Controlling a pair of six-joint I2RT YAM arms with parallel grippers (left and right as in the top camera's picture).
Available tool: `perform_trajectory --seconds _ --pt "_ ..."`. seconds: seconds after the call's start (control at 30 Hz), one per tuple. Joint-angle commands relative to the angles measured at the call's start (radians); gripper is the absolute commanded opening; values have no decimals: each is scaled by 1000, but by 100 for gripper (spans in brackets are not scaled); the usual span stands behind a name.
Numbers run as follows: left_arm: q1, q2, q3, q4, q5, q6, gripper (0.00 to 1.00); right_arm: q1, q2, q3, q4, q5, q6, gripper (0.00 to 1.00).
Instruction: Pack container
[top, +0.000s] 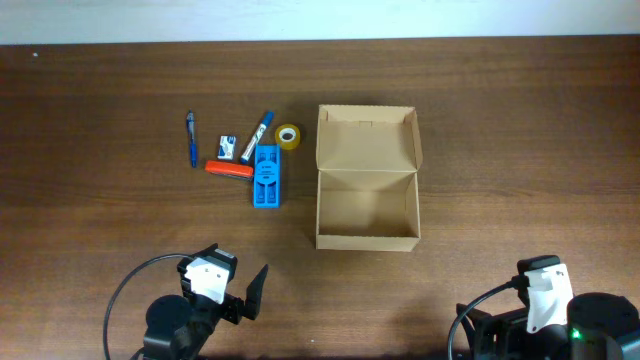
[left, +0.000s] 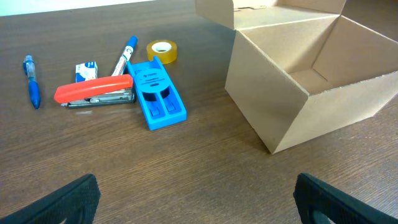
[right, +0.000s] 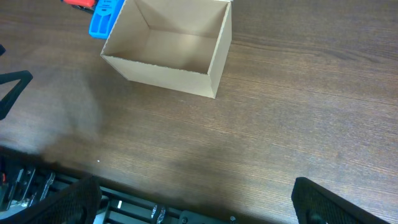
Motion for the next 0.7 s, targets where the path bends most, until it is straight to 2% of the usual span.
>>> perform_trajectory --seconds 0.0,0.67 --pt "4 -6 -2 3 -2 -10 100 -2 -4 16 3 16 -11 99" --pt "4 -6 -2 3 6 -10 100 -2 -4 16 3 16 -11 99"
